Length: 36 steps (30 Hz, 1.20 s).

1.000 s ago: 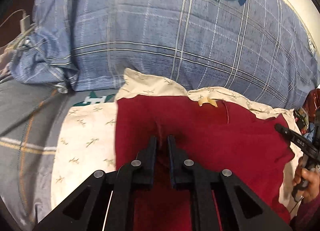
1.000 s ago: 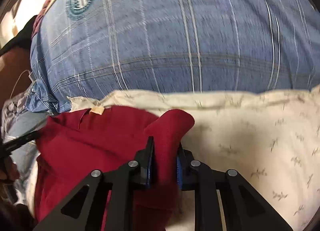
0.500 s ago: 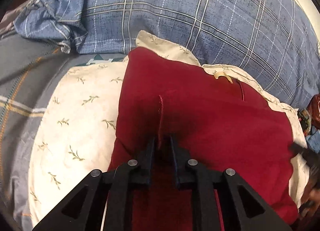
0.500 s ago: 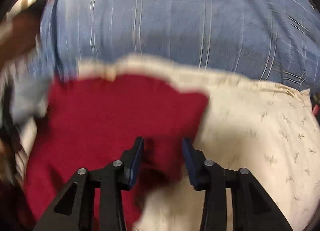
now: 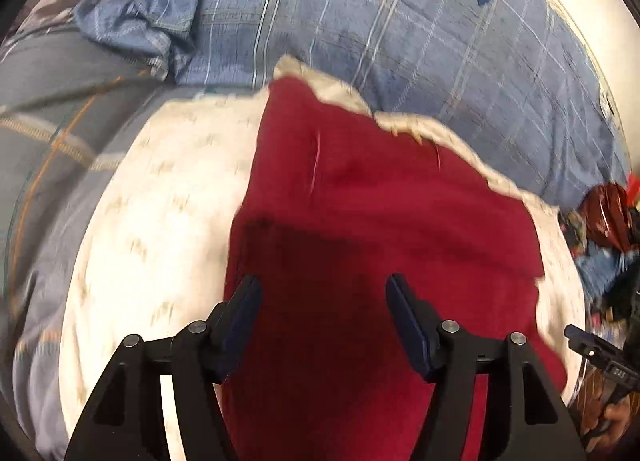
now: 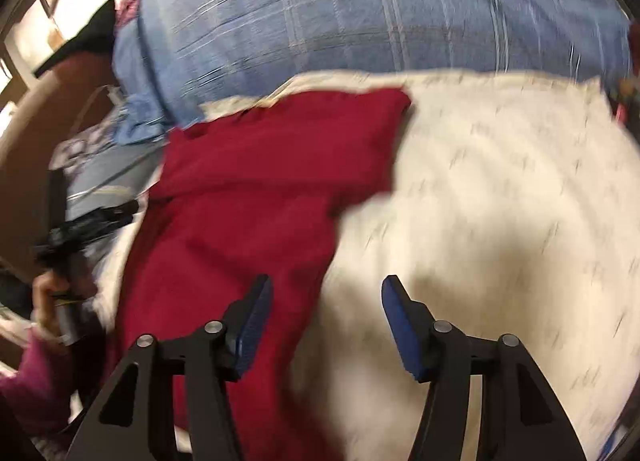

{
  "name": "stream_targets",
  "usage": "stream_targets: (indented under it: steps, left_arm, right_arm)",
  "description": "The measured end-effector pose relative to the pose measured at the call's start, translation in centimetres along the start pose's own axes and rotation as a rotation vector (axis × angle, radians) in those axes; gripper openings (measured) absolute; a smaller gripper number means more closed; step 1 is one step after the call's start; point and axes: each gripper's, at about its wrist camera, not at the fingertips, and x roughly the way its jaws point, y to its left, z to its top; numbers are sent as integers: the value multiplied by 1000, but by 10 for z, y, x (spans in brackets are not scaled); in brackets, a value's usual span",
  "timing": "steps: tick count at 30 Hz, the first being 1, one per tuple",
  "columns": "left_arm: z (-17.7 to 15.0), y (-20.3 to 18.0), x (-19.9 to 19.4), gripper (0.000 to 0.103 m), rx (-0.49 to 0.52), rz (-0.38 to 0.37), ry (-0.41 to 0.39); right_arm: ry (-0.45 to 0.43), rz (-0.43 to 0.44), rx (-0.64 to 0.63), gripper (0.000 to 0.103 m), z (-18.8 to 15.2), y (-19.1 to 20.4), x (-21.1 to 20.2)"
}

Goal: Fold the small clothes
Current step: 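Fold the hem up toward the collar with both grippers and press flat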

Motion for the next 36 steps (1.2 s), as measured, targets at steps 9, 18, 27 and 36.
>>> stream_targets:
  steps: [9, 18, 27, 36]
  left_arm:
    - [-62, 22, -46, 66, 8, -6, 85]
    - [-96, 21, -83, 66, 34, -37, 84]
    - [-127, 28, -93, 66, 4, -29, 132]
    - [-149, 21, -88, 66, 39, -60, 199]
  right_arm:
    - [50, 98, -40, 60, -71, 12, 17]
    - [142, 129, -56, 6, -98, 18, 11]
    - [93, 206, 61, 53, -113, 10, 5]
    - [113, 209, 49, 52, -124, 5, 0]
